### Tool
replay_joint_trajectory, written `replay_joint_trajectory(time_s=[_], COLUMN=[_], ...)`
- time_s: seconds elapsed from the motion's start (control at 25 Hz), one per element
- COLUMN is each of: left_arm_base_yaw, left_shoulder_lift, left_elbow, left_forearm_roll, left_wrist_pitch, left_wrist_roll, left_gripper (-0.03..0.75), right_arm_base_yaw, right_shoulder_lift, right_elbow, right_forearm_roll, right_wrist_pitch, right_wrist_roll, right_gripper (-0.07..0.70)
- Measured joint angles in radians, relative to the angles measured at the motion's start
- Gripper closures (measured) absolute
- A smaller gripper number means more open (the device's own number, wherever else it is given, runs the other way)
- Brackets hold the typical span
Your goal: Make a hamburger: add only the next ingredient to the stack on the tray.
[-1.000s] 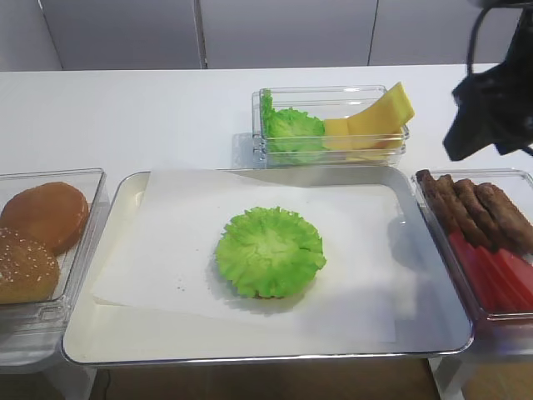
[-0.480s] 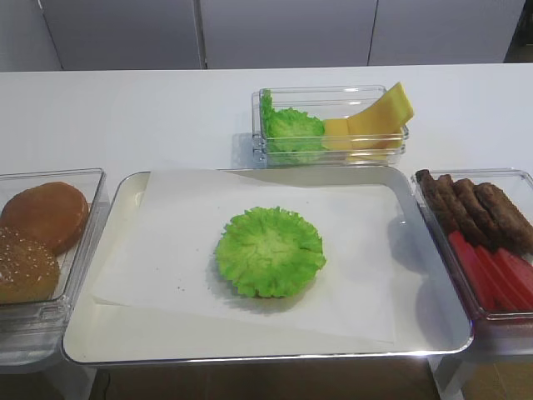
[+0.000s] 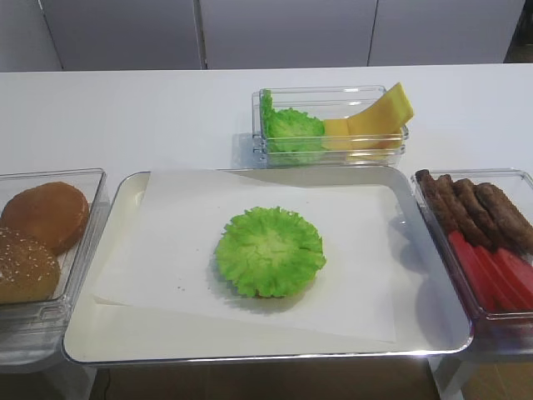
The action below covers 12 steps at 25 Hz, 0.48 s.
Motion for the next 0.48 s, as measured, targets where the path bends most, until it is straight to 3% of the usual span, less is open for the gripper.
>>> replay_joint_trajectory(time_s=[0.24,0.48], left_arm_base_yaw=[0.0,0.0], left_shoulder_lift=[0.0,0.0], left_elbow=[0.0,0.001], left_forearm_roll=[0.0,-0.001], left_wrist_pitch=[0.0,0.0], left_wrist_roll=[0.0,0.0], left_gripper=[0.36,0.36], right_arm_base_yaw=[0.0,-0.005], right_shoulder_lift=[-0.219,-0.25], right_elbow=[0.02,0.028], right_forearm_roll=[-0.008,-0.092], right_wrist_pitch=[0.092,0.139], right_wrist_roll=[0.004,0.026], right_gripper=[0.181,0.164])
